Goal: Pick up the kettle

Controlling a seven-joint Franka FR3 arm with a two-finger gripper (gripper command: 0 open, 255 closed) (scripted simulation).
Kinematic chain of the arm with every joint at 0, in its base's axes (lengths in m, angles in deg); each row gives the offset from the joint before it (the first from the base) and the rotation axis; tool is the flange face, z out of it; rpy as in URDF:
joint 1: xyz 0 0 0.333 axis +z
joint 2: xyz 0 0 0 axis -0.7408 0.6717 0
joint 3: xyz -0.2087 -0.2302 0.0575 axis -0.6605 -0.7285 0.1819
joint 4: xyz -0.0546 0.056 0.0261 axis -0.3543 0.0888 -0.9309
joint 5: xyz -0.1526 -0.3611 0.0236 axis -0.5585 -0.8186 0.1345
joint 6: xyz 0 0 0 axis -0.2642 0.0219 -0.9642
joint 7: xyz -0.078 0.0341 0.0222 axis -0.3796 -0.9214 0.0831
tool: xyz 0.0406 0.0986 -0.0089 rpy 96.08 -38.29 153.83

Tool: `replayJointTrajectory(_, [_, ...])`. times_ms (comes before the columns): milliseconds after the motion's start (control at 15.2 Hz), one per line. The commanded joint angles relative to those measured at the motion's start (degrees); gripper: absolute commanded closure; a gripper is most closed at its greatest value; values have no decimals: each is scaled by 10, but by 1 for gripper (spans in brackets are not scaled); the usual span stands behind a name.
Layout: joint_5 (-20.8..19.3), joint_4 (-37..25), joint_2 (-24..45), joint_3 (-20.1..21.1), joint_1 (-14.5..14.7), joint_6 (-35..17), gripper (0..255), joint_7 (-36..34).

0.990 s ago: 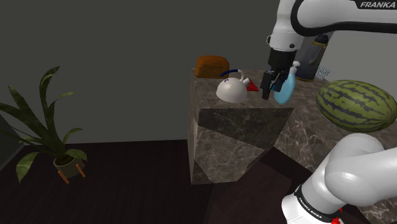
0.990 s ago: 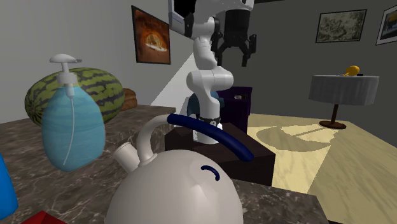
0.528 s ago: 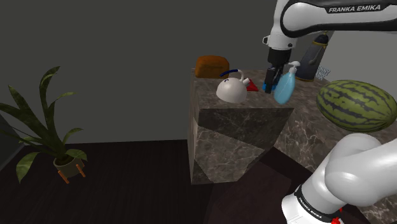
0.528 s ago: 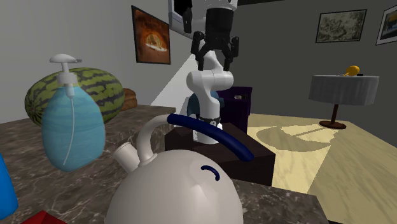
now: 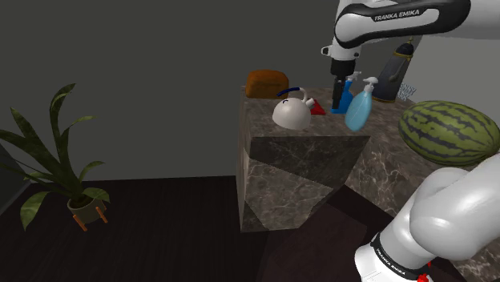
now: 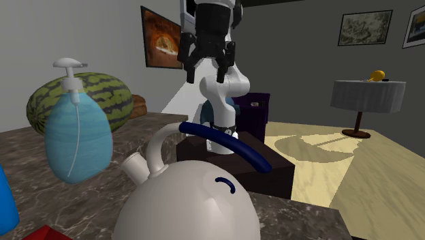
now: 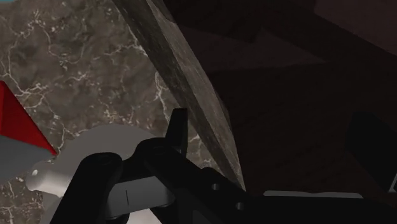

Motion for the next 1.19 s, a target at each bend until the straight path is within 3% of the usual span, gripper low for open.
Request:
replayJointTrajectory(0, [3,-44,52,-20,4,-10,0,55])
replayJointTrajectory(528, [49,-212,242,-60,-9,-36,0,252])
replayJointTrajectory(1056, [111,-448,447,-45,-66,-9,0,417])
replayJointTrajectory(1122, [110,-440,447,-44,-65,-17,0,416])
